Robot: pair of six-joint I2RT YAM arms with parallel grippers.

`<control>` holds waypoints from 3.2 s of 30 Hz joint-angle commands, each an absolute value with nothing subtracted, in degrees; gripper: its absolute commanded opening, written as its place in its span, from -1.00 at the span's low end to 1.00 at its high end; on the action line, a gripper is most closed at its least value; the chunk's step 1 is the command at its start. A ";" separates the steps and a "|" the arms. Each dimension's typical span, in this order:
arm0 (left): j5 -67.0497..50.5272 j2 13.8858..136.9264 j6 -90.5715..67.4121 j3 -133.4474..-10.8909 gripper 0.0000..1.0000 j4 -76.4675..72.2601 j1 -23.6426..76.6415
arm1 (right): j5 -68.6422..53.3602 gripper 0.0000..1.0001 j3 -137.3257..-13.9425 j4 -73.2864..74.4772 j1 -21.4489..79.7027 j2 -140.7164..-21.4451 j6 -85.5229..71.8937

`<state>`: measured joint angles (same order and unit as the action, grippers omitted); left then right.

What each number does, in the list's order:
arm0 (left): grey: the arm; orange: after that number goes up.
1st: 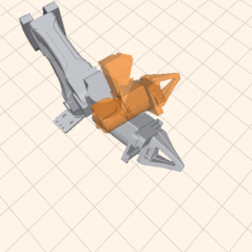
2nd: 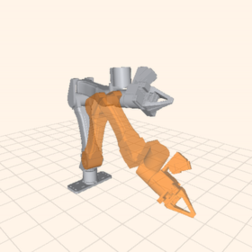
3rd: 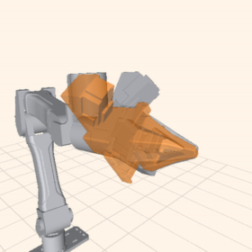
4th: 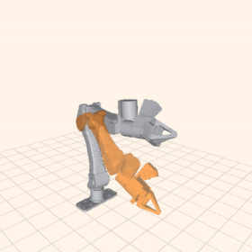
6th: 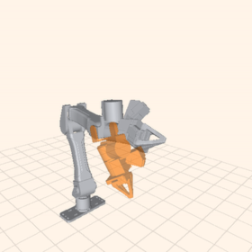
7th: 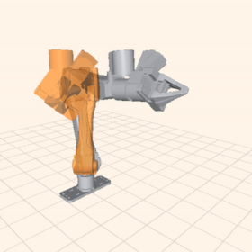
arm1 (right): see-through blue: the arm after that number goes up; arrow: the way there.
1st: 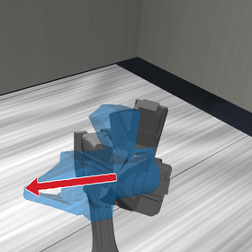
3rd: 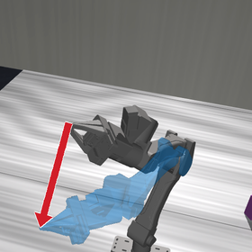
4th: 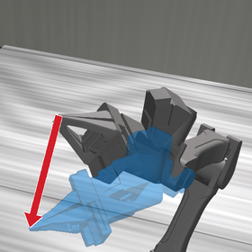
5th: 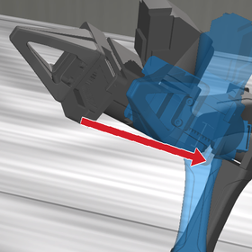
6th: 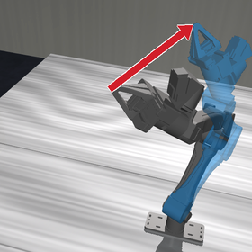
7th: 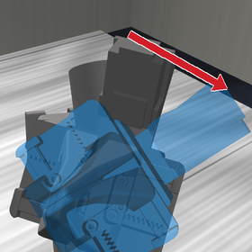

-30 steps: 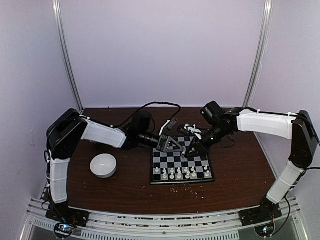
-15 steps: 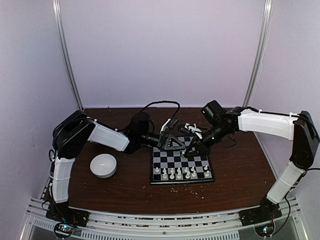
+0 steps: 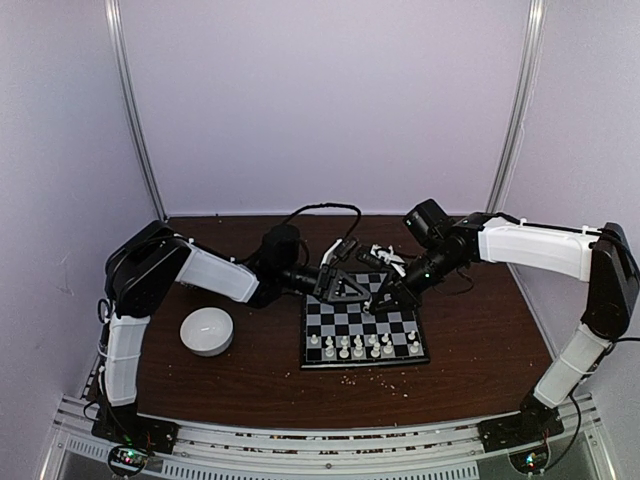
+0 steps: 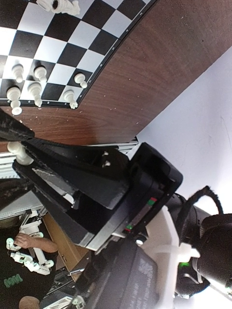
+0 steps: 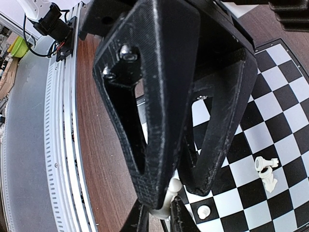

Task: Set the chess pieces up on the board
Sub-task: Pass from the right arm to the left, then place the pawn at g2.

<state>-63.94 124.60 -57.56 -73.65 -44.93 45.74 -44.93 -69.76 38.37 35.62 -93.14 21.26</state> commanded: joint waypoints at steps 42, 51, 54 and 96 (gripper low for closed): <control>-66.99 126.03 -60.26 -73.92 -0.83 -50.71 47.46 | -44.21 -0.64 -71.10 38.69 34.75 -91.83 21.97; -66.75 127.26 -65.84 -73.20 -1.00 -58.69 47.24 | -42.37 -0.37 -70.38 39.95 34.46 -91.27 23.02; -65.63 126.31 -63.88 -72.58 -1.00 -56.07 46.79 | -42.73 -0.19 -69.42 42.68 32.98 -88.77 24.90; -7.70 138.31 14.41 -129.34 -1.00 48.90 63.88 | -34.22 -0.03 -62.31 35.23 10.14 -86.88 18.47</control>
<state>-8.54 136.53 13.06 -125.99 48.34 62.81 -35.97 -61.43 35.62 11.75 -85.93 19.49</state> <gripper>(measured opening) 0.034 0.484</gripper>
